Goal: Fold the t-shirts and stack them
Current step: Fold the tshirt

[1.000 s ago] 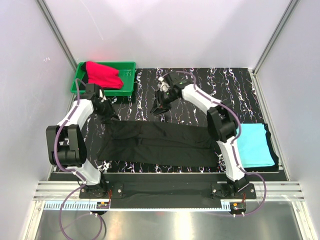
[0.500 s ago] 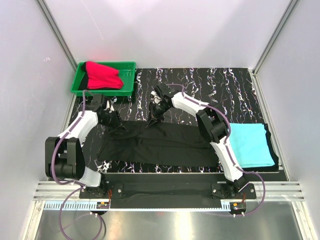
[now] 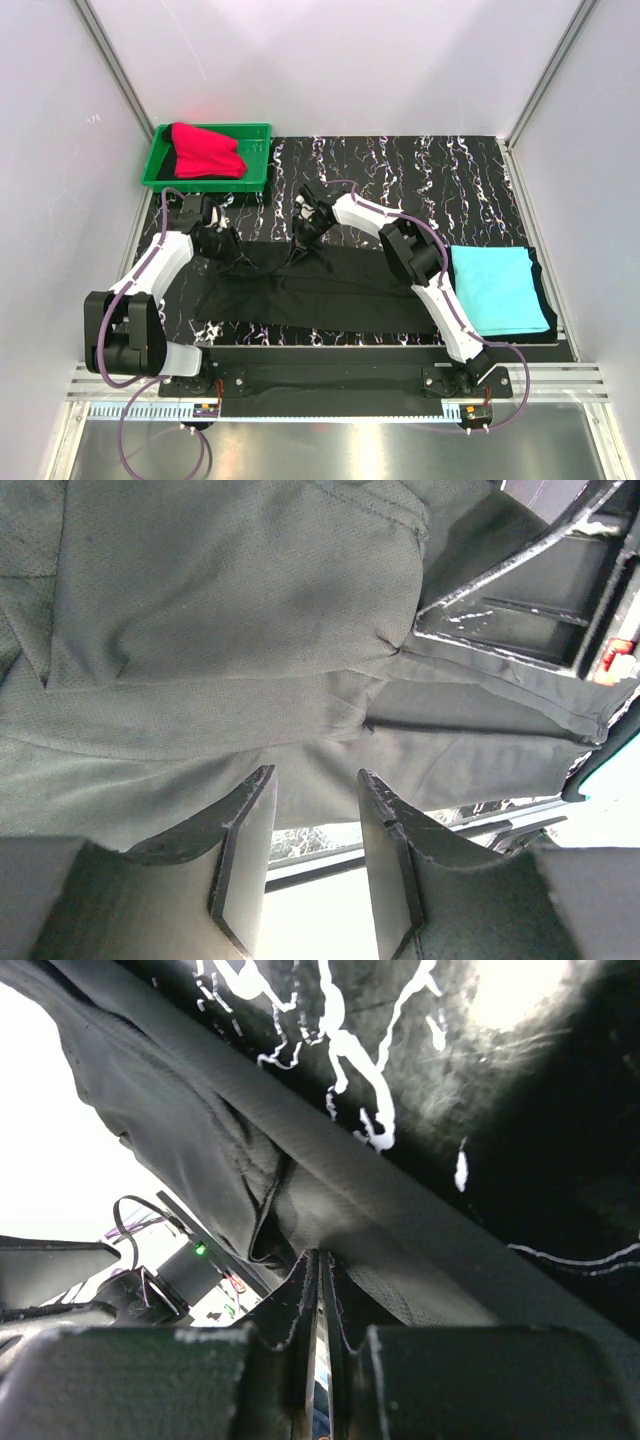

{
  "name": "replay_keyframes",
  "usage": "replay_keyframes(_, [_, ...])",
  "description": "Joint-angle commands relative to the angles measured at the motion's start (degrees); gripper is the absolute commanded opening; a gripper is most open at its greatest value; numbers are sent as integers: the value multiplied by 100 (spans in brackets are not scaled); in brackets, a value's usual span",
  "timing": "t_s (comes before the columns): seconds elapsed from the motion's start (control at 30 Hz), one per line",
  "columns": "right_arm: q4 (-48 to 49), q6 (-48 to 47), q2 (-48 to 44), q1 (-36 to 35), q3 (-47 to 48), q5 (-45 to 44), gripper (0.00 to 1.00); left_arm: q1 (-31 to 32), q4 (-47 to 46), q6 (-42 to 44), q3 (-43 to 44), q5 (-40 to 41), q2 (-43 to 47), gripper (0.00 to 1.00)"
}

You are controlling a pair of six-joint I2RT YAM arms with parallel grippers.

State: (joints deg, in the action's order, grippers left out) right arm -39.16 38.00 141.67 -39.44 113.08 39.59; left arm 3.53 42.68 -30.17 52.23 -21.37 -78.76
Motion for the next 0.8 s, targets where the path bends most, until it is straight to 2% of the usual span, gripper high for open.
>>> replay_keyframes(0.0, [84,103,36,-81,285,-31,10,-10,100,108,33,-52,195,43])
replay_keyframes(0.53, [101,278,19,-310,382,215,9,-98,215,319,95,185,159,46])
replay_keyframes(0.77, [136,287,-209,-327,49,207,9,-133,215,354,165,229,98,47])
